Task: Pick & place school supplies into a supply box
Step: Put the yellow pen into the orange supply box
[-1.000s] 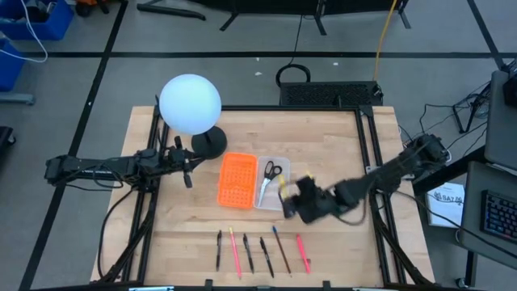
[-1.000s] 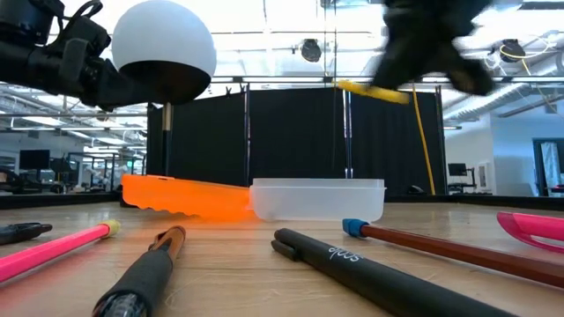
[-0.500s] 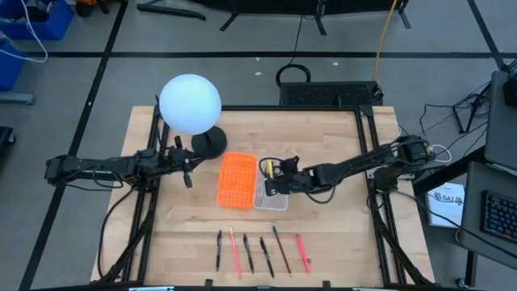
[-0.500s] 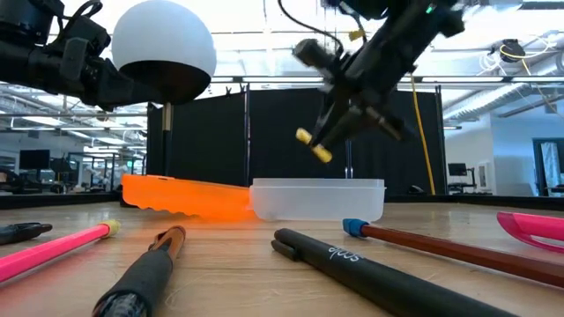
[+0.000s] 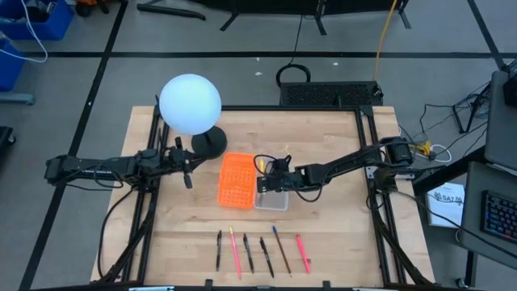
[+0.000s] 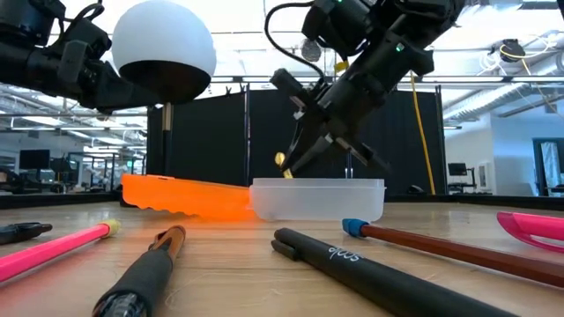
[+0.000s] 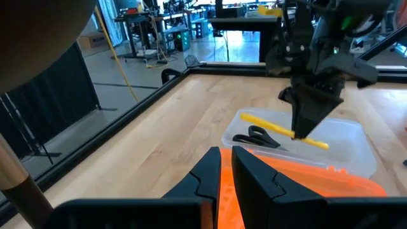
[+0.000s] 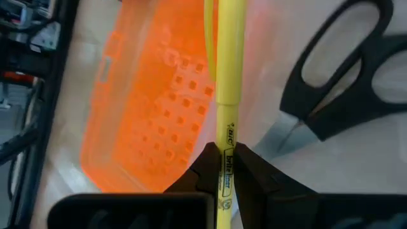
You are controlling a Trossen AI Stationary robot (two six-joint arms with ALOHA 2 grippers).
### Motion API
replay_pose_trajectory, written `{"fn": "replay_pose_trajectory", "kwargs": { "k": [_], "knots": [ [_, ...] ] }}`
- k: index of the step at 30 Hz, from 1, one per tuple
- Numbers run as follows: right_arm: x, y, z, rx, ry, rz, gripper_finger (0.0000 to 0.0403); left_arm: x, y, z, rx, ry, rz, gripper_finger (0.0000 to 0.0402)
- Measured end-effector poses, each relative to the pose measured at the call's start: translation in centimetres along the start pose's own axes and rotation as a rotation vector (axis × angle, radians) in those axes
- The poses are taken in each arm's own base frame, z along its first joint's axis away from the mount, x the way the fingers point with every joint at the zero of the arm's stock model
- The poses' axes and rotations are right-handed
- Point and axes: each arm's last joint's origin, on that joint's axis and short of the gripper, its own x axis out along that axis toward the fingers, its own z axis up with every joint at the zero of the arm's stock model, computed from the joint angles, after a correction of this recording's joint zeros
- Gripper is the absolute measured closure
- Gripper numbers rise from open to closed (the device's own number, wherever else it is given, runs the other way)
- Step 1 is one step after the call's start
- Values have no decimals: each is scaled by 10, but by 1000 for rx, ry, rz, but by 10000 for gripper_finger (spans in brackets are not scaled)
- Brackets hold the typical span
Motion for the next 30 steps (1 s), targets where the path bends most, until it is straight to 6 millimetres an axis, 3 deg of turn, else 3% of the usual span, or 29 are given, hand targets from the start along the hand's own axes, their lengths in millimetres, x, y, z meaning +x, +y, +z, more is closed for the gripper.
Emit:
{"fn": "replay_pose_trajectory", "kwargs": {
  "k": [13, 21, 30],
  "knots": [
    [1, -5, 1, 36, 55, -36, 385, 0, 0, -2, -16, 18, 1, 353],
    [5, -12, 16, 155, 128, -78, 385, 0, 0, -2, -16, 15, 1, 353],
    [5, -24, 20, 149, 134, -187, 385, 0, 0, -2, 14, 15, 4, 353]
  ]
}}
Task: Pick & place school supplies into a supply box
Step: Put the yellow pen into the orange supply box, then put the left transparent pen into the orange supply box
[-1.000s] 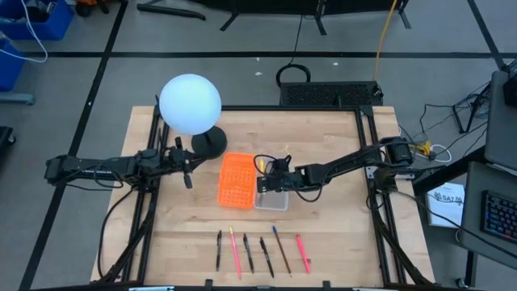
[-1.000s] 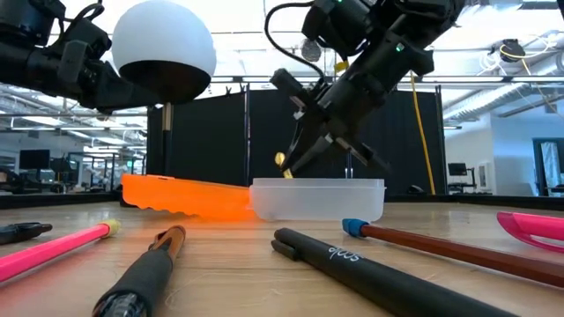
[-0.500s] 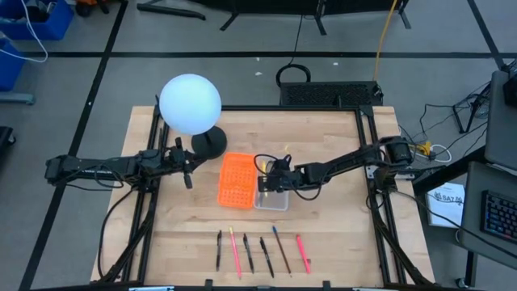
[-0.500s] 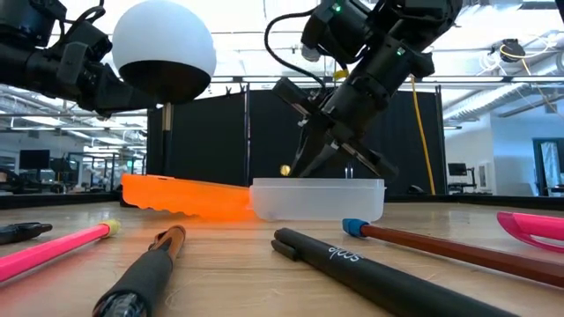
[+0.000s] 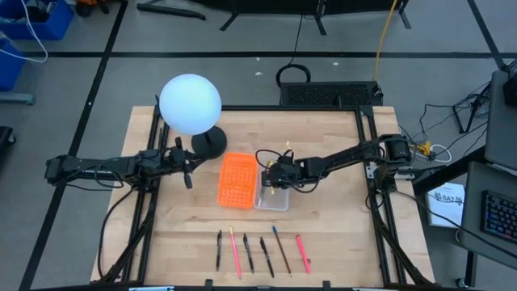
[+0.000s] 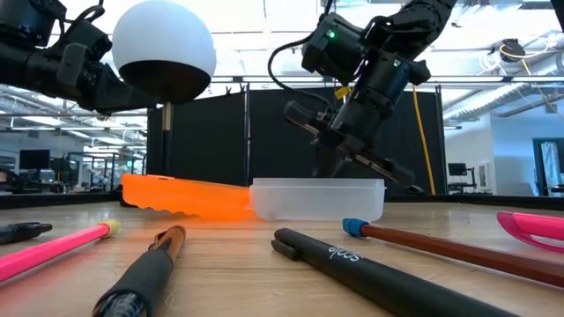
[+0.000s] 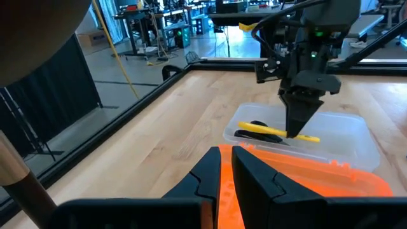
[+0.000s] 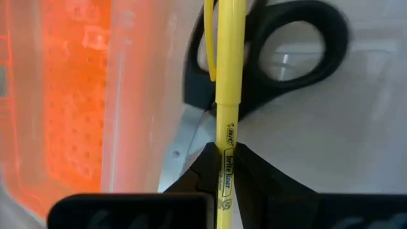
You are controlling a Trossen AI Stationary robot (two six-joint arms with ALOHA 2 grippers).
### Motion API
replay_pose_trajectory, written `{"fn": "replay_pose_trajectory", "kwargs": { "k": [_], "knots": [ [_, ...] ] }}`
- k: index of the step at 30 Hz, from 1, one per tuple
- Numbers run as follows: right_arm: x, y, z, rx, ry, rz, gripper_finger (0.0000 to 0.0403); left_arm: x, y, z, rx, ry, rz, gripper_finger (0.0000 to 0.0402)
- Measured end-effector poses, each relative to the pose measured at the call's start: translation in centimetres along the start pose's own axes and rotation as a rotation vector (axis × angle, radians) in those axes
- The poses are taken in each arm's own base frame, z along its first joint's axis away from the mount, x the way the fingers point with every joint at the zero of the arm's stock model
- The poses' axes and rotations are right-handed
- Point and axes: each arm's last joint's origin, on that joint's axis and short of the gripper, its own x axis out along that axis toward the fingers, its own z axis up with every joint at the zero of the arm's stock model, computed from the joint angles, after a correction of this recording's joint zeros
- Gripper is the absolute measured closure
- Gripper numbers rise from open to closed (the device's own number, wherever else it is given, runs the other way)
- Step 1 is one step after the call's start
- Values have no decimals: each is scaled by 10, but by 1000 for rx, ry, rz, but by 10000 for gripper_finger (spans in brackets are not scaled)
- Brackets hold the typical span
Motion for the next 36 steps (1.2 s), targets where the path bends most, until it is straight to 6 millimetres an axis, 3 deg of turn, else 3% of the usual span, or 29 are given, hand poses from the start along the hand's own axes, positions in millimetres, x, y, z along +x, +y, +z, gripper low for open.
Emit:
{"fn": "replay_pose_trajectory", "kwargs": {
  "k": [6, 17, 21, 25, 31, 36],
  "knots": [
    [0, 1, 2, -6, -4, 11, 376, 0, 0, 0, -2, 0, 0, 353],
    [0, 2, 3, -44, 40, 27, 306, 0, 0, -1, -4, 6, -1, 353],
    [-11, 7, 5, -139, 36, 67, 285, 0, 0, -2, -3, 18, 0, 353],
    [-33, 15, 9, -337, -10, 119, 270, 0, 0, -3, -8, 29, -1, 353],
    [-81, 27, 14, -846, -164, 209, 265, 0, 0, -6, -39, 65, 1, 353],
    [-91, 9, -4, -1109, -288, 263, 273, 0, 0, 1, -41, -9, 3, 353]
  ]
}}
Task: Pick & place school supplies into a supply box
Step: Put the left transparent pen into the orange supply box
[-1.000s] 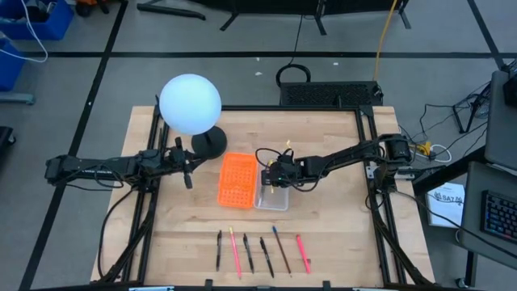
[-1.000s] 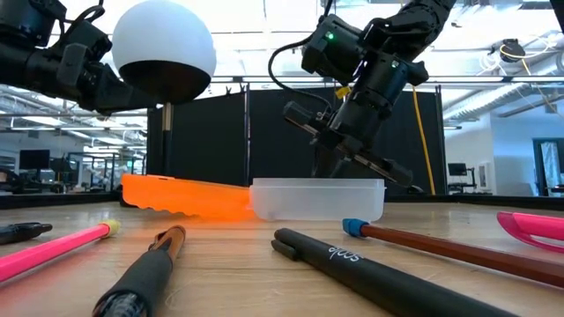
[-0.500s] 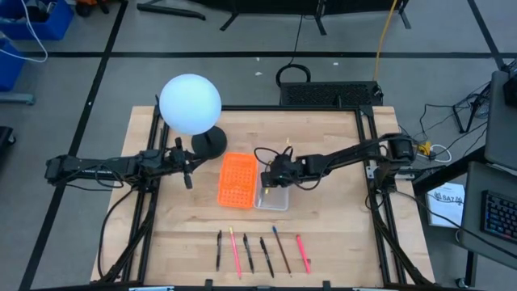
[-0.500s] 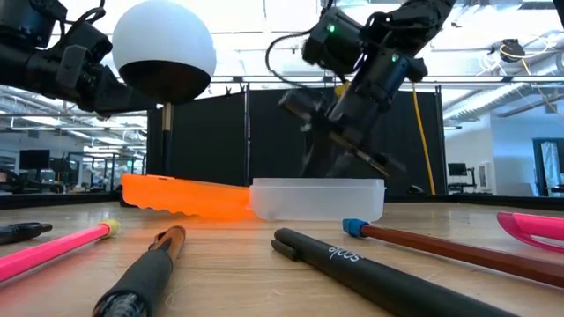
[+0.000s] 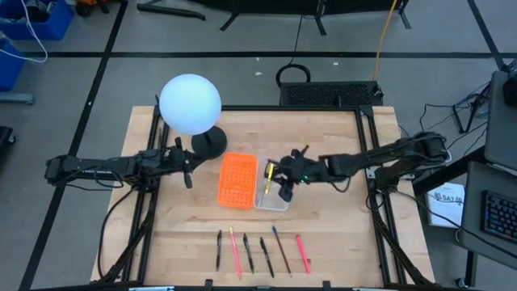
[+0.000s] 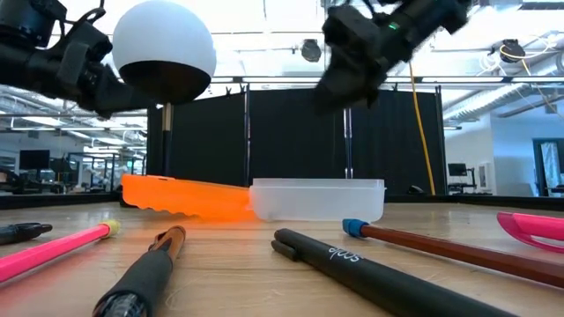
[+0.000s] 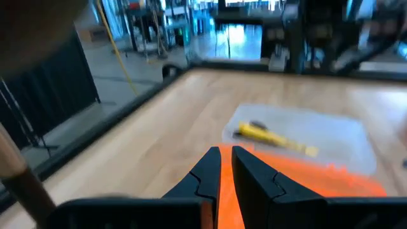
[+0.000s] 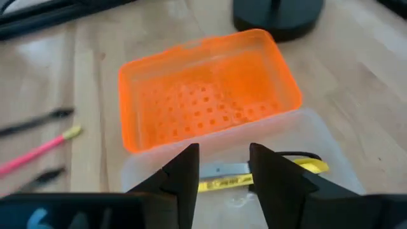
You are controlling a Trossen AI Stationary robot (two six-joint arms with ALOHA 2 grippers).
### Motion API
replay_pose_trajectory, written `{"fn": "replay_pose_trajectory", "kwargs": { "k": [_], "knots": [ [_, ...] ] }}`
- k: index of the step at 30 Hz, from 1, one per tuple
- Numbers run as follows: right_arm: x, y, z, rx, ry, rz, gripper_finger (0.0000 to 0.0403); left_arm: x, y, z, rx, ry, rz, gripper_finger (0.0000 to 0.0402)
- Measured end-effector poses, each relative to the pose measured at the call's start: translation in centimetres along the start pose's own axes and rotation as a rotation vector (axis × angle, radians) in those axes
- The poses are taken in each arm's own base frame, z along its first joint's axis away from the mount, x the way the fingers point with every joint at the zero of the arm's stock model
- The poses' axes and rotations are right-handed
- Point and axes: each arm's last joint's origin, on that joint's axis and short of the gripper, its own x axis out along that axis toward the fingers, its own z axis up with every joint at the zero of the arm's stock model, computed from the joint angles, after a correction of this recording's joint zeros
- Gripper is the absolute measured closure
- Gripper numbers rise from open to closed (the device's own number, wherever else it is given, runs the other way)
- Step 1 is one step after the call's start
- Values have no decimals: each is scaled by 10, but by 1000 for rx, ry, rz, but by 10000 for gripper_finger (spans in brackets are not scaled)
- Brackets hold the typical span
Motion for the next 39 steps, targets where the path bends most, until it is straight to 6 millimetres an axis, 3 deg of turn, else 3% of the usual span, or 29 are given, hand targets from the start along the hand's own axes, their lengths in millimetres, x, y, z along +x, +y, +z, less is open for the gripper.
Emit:
{"fn": "replay_pose_trajectory", "kwargs": {
  "k": [5, 9, 14, 22, 31, 39],
  "knots": [
    [-11, -10, -29, -98, -90, 59, 288, 0, -1, 4, 0, -45, -45, 353],
    [-19, -24, -59, -204, -148, 61, 328, 0, -4, 4, 120, -50, -134, 353],
    [-35, -42, -75, -294, -294, 21, 395, -1, -5, 3, 154, -41, -183, 353],
    [-59, -52, -87, -254, -397, 44, 401, -1, -7, 7, 263, -99, -246, 353],
    [-88, -58, -90, -319, -431, 138, 402, 0, 0, 6, 17, -62, 4, 353],
    [-102, -63, -104, -385, -476, 233, 403, 0, 0, 4, -151, -43, -5, 353]
  ]
}}
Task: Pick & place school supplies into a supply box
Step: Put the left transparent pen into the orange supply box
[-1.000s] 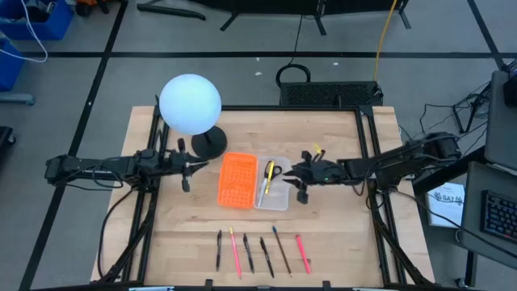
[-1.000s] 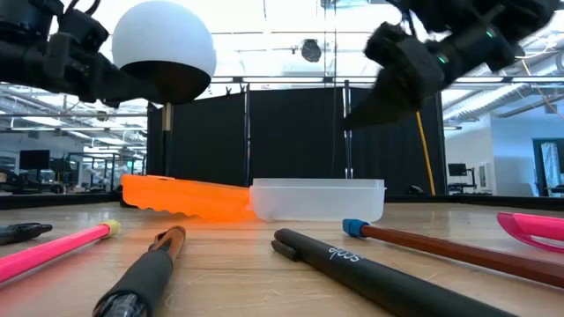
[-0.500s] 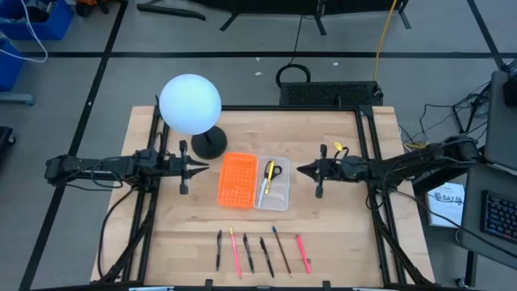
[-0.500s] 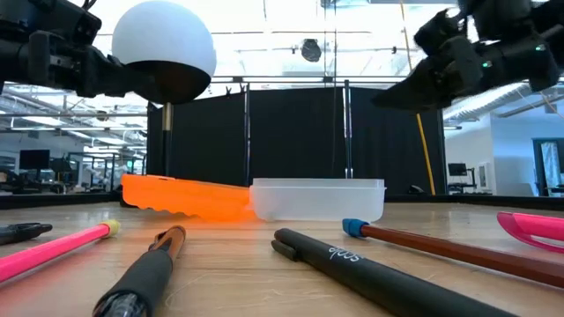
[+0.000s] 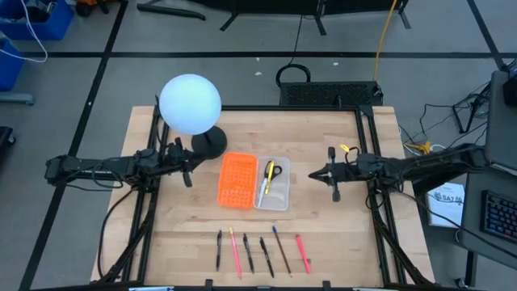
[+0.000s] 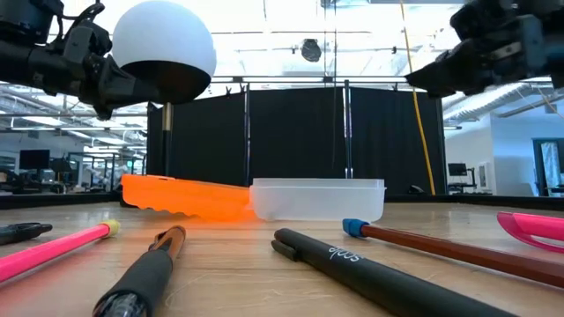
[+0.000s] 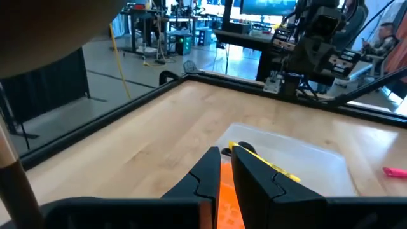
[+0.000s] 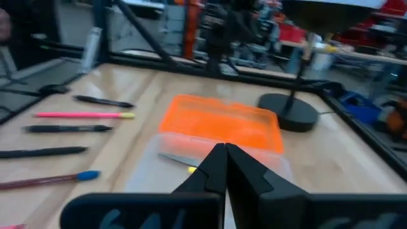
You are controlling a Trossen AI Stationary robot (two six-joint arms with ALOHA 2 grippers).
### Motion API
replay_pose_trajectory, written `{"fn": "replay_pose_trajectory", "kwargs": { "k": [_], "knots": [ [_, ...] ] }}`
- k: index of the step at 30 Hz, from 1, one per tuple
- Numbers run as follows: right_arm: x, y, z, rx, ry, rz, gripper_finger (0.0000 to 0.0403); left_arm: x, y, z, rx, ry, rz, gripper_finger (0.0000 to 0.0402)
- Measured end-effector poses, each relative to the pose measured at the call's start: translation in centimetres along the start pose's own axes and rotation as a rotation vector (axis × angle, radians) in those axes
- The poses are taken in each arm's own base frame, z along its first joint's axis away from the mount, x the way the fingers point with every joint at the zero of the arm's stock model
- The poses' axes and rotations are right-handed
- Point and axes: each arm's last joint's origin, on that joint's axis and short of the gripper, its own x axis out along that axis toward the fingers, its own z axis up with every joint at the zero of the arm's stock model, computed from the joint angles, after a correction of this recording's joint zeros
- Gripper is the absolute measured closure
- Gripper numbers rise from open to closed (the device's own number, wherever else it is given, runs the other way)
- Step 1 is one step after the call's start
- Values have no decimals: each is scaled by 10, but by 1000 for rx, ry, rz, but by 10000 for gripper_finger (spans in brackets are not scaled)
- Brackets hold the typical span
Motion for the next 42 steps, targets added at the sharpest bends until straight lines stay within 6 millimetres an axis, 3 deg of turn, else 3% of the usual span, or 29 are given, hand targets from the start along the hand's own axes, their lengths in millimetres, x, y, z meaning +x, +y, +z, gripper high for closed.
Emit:
{"fn": "replay_pose_trajectory", "kwargs": {
  "k": [6, 11, 21, 24, 29, 33, 42],
  "knots": [
    [-13, 0, -11, -39, -115, -25, 403, 0, 0, 0, 7, 0, 0, 353],
    [-20, 1, -20, -19, -112, -24, 403, 0, 0, 0, -59, 3, 0, 353],
    [-26, 1, -14, -18, -192, -10, 403, 0, -2, 0, -140, 1, -28, 353],
    [-27, 1, -13, -24, -200, -8, 403, -1, -7, 2, -150, -8, -113, 358],
    [-27, 1, -12, -41, -216, -14, 403, 0, -28, 13, -170, 22, -207, 395],
    [-28, 0, -8, -41, -256, -20, 403, 1, -49, 9, -192, 236, -86, 398],
    [-28, 0, -7, -57, -269, -23, 403, -5, -129, 24, -439, 635, 119, 399]
  ]
}}
